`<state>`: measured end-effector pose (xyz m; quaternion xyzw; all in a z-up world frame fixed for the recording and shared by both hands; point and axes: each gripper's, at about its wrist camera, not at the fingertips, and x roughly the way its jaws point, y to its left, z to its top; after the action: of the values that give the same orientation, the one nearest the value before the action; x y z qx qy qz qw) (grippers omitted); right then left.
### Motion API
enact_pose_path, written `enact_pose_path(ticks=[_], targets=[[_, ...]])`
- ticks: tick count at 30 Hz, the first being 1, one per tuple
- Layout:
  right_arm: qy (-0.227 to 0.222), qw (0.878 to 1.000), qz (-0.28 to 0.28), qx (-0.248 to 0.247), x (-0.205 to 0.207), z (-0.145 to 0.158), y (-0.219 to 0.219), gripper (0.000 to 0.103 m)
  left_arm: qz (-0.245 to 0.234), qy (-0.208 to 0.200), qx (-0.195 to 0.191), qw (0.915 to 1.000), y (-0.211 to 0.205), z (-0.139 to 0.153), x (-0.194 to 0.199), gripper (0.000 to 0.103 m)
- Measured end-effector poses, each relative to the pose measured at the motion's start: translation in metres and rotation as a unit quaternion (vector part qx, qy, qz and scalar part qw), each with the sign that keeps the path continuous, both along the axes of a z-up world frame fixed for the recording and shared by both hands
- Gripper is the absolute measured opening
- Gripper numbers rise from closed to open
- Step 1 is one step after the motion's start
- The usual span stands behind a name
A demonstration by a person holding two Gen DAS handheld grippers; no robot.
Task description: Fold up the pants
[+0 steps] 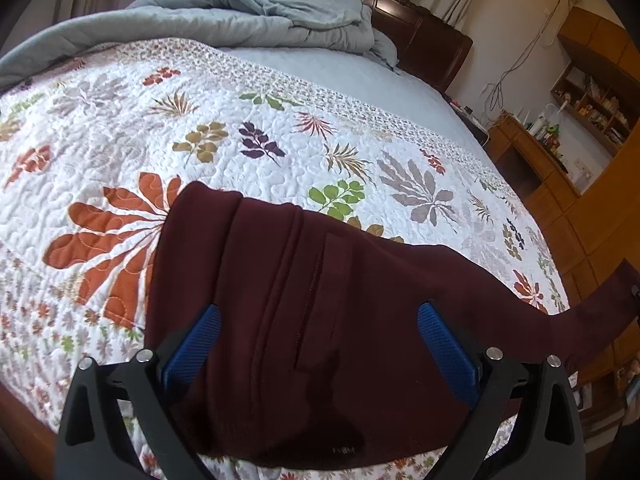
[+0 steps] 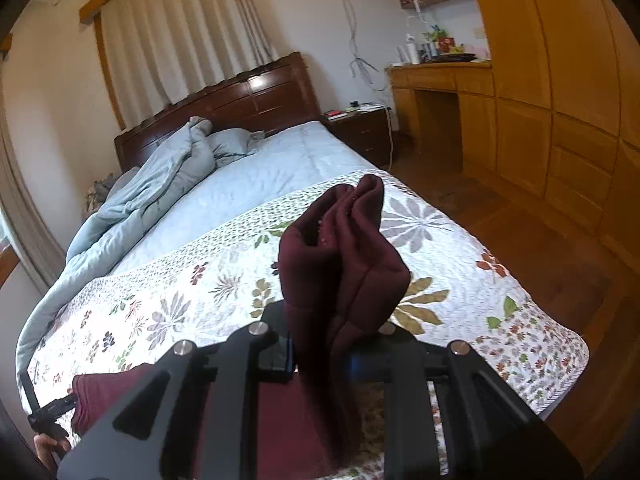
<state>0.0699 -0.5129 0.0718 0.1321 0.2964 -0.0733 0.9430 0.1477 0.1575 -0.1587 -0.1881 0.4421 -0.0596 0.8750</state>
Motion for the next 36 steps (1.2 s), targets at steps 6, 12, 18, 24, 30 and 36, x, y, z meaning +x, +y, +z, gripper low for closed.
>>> enact_pose_path(ticks=[6,12,18,24,30,36], targets=[[0.003,1.0,0.018,-0.012,0.009,0.003,0.026,0.018,-0.005,-0.03,0.097,0.9948,-0.026,0.045,-0.02,0.099],[0.011,0.999,0.033,-0.024,0.02,0.006,0.047,0.018,-0.018,-0.059,0.139,0.9884,-0.042,0.083,-0.038,0.099],[0.018,0.998,0.047,-0.043,0.023,0.006,0.071,0.018,-0.027,-0.072,0.157,0.9845,-0.045,0.102,-0.049,0.099],[0.027,0.996,0.06,-0.06,0.031,0.006,0.096,0.018,-0.026,-0.076,0.164,0.9832,-0.038,0.107,-0.056,0.099],[0.038,0.993,0.077,-0.077,0.04,0.002,0.121,0.018,-0.023,-0.065,0.169,0.9831,-0.031,0.101,-0.058,0.099],[0.045,0.99,0.093,-0.092,0.047,-0.002,0.144,0.018,-0.031,-0.056,0.157,0.9855,-0.029,0.091,-0.062,0.099]])
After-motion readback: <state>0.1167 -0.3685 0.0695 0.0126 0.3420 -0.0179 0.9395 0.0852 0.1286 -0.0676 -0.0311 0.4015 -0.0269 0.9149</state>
